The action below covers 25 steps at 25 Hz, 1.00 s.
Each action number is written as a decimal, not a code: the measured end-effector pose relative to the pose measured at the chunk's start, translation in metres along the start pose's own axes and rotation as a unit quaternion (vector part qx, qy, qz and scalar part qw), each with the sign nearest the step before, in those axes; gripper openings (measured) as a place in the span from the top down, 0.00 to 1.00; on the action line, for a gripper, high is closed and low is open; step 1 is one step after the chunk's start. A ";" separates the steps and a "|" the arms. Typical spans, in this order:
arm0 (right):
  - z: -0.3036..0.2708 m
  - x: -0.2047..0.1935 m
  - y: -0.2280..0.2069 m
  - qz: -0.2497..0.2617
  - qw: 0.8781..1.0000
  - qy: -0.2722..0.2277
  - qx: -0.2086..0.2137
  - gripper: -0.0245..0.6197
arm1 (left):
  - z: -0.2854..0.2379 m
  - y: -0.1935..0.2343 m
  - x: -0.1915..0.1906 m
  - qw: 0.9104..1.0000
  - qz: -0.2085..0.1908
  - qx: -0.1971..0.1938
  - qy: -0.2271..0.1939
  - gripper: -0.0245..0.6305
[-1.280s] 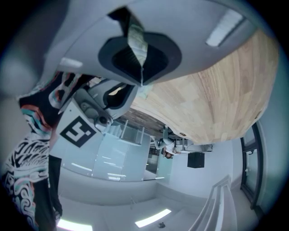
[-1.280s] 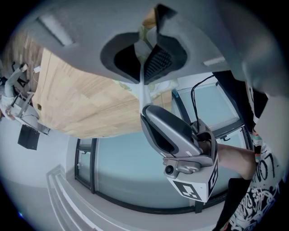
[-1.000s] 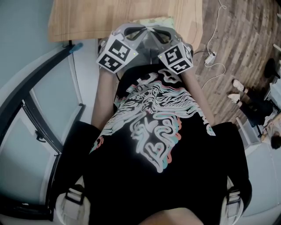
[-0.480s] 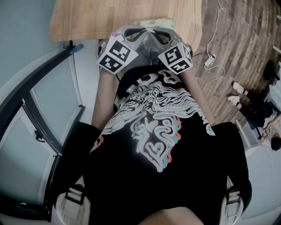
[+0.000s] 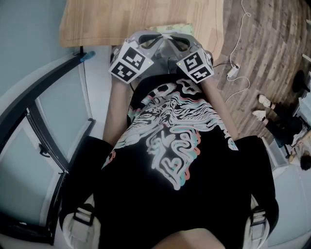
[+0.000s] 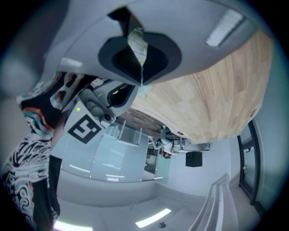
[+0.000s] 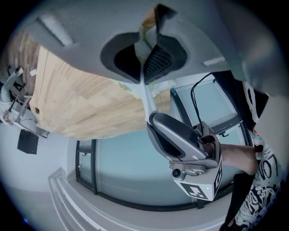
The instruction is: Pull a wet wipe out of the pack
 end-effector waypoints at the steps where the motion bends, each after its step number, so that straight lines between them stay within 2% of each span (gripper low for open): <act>1: 0.000 0.000 0.000 0.002 1.000 0.002 0.001 0.93 | 0.001 0.000 0.000 1.000 0.001 0.000 0.001 0.97; 25: 0.001 0.000 0.003 0.009 1.000 0.002 0.004 0.93 | 0.015 0.001 0.000 1.000 -0.005 0.017 0.005 0.97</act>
Point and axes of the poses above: the fingertips, and each gripper's own axes: z backward along the fingers, y to its left, x out of its top, the point moved 3 cm from there along z, backward along the fingers, and after that the axes turned 2 degrees about -z, right-handed, at the moved point
